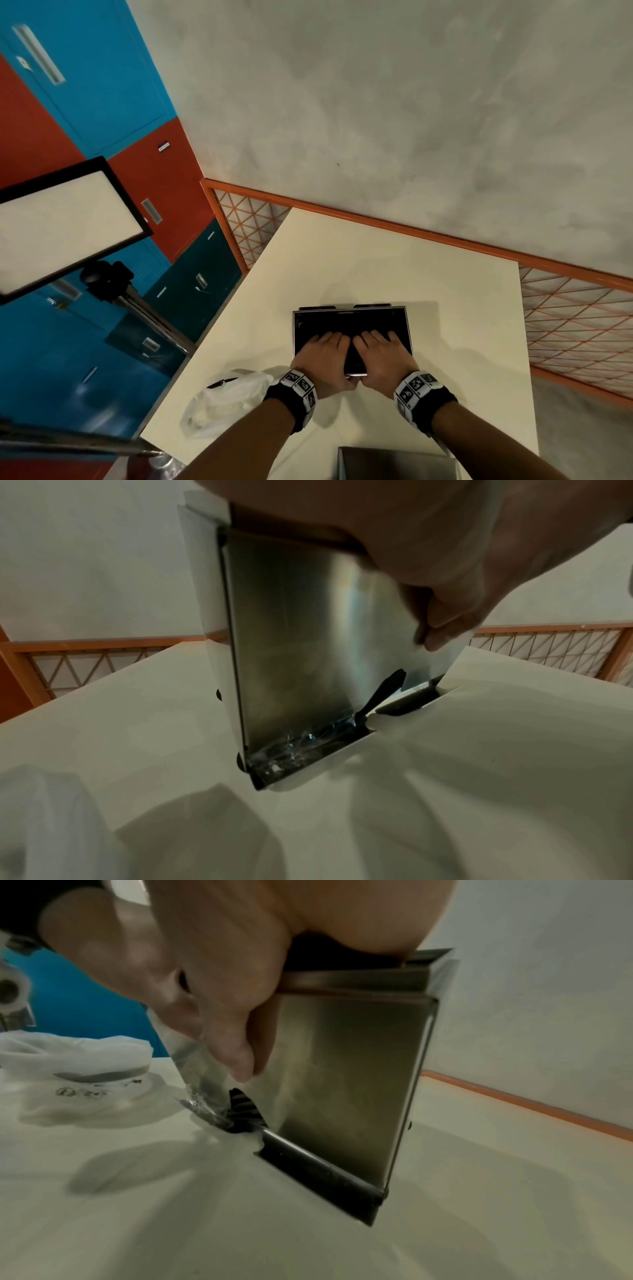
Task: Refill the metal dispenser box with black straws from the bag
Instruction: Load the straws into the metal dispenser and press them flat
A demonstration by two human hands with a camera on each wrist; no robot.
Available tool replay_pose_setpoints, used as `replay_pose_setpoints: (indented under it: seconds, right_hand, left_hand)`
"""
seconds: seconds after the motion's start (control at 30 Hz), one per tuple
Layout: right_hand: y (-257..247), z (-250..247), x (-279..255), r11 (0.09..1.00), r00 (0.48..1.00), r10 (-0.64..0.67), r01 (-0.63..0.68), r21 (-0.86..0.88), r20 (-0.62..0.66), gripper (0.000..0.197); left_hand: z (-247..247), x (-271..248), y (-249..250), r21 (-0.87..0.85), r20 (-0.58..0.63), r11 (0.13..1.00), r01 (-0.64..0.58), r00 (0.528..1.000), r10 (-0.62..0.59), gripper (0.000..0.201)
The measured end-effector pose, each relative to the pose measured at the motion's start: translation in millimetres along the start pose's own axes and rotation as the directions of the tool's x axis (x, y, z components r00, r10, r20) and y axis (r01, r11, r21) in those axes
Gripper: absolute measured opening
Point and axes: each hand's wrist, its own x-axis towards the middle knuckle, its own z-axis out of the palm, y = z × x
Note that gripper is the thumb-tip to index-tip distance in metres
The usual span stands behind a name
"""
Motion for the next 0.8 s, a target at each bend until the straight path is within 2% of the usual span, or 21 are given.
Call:
replay_pose_setpoints:
  seconds: [0.13, 0.43, 0.8]
  right_hand:
    - [0.5, -1.8, 2.4, 0.999, 0.999, 0.032, -0.032, -0.002, 0.039, 0.054]
    - [0.6, -2.3, 5.5, 0.997, 0.991, 0.077, -0.076, -0.007, 0.109, 0.066]
    - [-0.4, 3.6, 2.6, 0.999, 0.998, 0.048, -0.048, -0.008, 0.031, 0.052]
  left_hand:
    - [-3.1, 3.2, -1.5, 0.008, 0.009, 1.000, -0.004, 1.000, 0.004, 0.063]
    - [-2.6, 6.8, -4.1, -0.027, 0.059, 0.999, 0.029, 0.998, -0.027, 0.075]
    - [0.2, 5.7, -3.9, 0.023, 0.064, 1.000, 0.016, 0.998, -0.018, 0.076]
